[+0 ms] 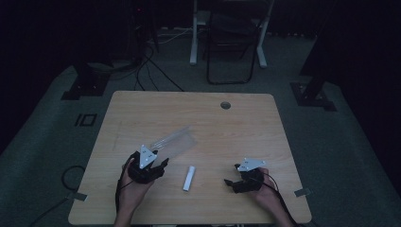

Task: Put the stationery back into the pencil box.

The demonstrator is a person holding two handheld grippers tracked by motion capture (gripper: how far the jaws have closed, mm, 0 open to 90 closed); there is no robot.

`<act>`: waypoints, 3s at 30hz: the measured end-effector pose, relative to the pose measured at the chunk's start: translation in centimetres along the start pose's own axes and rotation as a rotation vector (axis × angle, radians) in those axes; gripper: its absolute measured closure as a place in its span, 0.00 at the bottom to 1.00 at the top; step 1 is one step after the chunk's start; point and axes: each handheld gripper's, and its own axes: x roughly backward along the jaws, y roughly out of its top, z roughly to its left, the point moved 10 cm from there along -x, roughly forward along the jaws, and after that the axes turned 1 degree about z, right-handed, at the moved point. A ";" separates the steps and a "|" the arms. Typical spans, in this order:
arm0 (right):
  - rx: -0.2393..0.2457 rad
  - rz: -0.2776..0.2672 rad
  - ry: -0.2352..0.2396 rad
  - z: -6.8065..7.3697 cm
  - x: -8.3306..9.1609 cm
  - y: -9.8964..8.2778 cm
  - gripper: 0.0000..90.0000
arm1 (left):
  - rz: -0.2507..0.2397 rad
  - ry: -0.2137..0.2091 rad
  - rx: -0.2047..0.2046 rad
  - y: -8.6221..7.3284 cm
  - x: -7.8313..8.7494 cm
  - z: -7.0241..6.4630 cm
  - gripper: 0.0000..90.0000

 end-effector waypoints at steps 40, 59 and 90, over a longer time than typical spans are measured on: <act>0.000 0.000 0.000 0.0 0.0 0.0 0.24 | 0.139 -0.198 -0.092 -3.3 -4.2 -9.0 0.51; 0.000 0.000 0.000 0.0 0.0 0.0 0.24 | 0.214 -0.196 -0.105 -4.8 -5.1 -9.2 0.62; 0.000 0.000 0.000 0.0 0.0 0.0 0.24 | 0.261 -0.184 -0.054 -5.0 -5.8 -7.2 0.79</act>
